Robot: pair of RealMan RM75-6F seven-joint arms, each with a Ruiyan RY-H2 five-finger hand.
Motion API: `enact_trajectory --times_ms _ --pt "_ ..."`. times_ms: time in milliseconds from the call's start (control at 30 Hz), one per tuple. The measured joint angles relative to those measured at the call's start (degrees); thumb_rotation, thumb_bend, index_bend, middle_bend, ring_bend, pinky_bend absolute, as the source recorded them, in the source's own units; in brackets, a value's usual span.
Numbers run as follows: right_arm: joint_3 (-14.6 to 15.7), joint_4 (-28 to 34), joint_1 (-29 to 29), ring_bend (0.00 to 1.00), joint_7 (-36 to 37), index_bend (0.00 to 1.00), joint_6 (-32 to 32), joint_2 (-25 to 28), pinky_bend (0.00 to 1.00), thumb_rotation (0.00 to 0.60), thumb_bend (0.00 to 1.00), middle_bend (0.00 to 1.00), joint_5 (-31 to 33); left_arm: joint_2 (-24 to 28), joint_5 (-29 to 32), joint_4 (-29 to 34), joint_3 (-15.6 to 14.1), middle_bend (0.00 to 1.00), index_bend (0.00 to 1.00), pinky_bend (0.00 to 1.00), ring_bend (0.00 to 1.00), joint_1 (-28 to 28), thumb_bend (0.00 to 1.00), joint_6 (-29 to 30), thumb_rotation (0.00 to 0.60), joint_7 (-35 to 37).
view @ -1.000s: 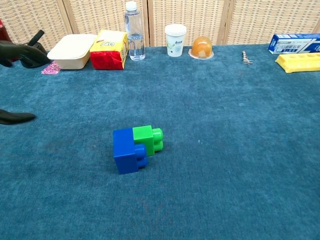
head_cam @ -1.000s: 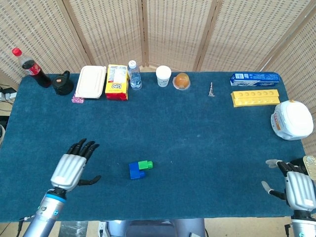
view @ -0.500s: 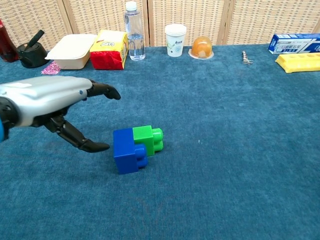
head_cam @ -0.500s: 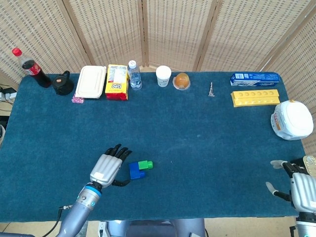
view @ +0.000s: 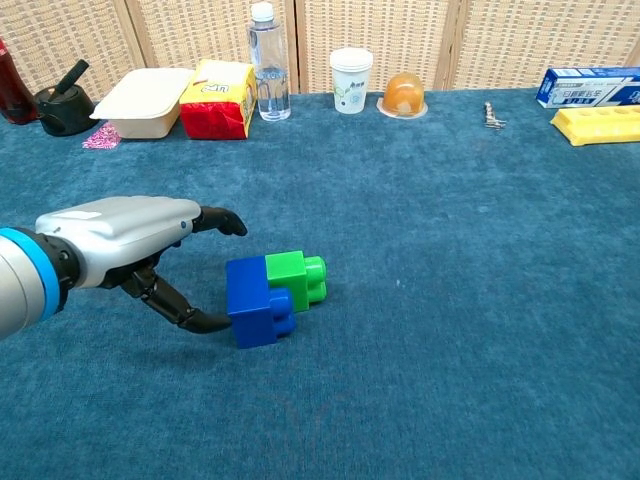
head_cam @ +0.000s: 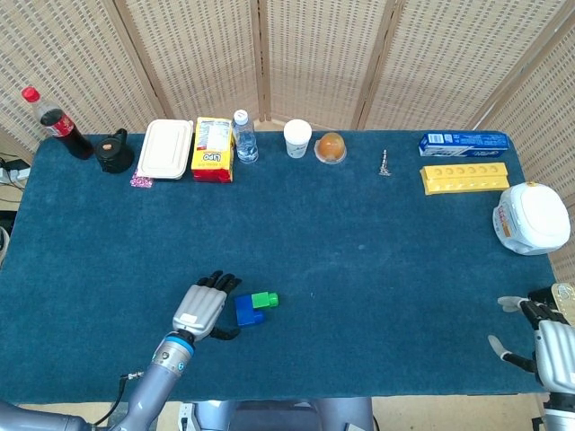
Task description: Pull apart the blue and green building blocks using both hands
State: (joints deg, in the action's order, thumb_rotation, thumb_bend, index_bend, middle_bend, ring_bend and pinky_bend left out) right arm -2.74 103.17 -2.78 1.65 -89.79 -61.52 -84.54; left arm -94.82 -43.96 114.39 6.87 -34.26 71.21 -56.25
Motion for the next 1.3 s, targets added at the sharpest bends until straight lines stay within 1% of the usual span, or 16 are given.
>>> enact_trajectory --times_ms 267,367,600,700,867,1033,1167,1300 --pt "0.01 0.13 -0.78 0.38 0.40 0.34 -0.76 0.36 0.34 0.600 0.26 0.41 0.47 -1.13 1.58 -1.31 0.65 0.21 0.21 0.27 0.15 -1.89 0.28 -0.58 0.408 1.80" --pt "0.01 0.19 -1.05 0.38 0.47 0.34 -1.04 0.48 0.34 0.600 0.26 0.41 0.48 -1.37 2.45 -1.57 0.56 0.21 0.22 0.27 0.15 -2.58 0.28 -0.59 0.408 1.82" --pt "-0.10 0.20 -1.72 0.38 0.88 0.34 -1.71 0.78 0.34 0.600 0.26 0.41 0.90 -1.60 6.84 -1.57 0.11 0.21 0.24 0.27 0.15 -4.93 0.28 -0.61 0.410 0.57" --pt "-0.14 0.14 -1.82 0.38 0.93 0.34 -1.68 0.76 0.34 0.600 0.26 0.41 1.08 -1.99 7.89 -1.73 -0.08 0.22 0.28 0.27 0.15 -5.78 0.31 -0.33 0.408 0.49" --pt "-0.39 0.21 -1.88 0.38 1.03 0.34 -1.67 0.74 0.34 0.600 0.26 0.41 1.35 -2.44 8.47 -1.91 -0.47 0.28 0.38 0.28 0.18 -6.47 0.37 0.84 0.409 0.62" --pt "-0.56 0.24 -1.69 0.38 1.15 0.34 -1.13 0.48 0.34 0.600 0.26 0.41 1.64 -2.37 9.33 -1.59 -0.99 0.29 0.40 0.29 0.19 -7.10 0.40 2.18 0.407 0.48" --pt "-0.54 0.54 -1.21 0.38 0.97 0.34 -0.24 0.35 0.34 0.600 0.26 0.41 1.46 -2.33 8.35 -1.95 -0.71 0.31 0.45 0.31 0.21 -7.34 0.41 1.55 0.406 2.06" --pt "-0.74 1.41 -0.24 0.38 0.93 0.34 0.90 0.53 0.35 0.600 0.26 0.41 1.06 -0.99 5.01 -2.27 -0.29 0.31 0.45 0.31 0.21 -7.94 0.42 -1.80 0.409 5.32"
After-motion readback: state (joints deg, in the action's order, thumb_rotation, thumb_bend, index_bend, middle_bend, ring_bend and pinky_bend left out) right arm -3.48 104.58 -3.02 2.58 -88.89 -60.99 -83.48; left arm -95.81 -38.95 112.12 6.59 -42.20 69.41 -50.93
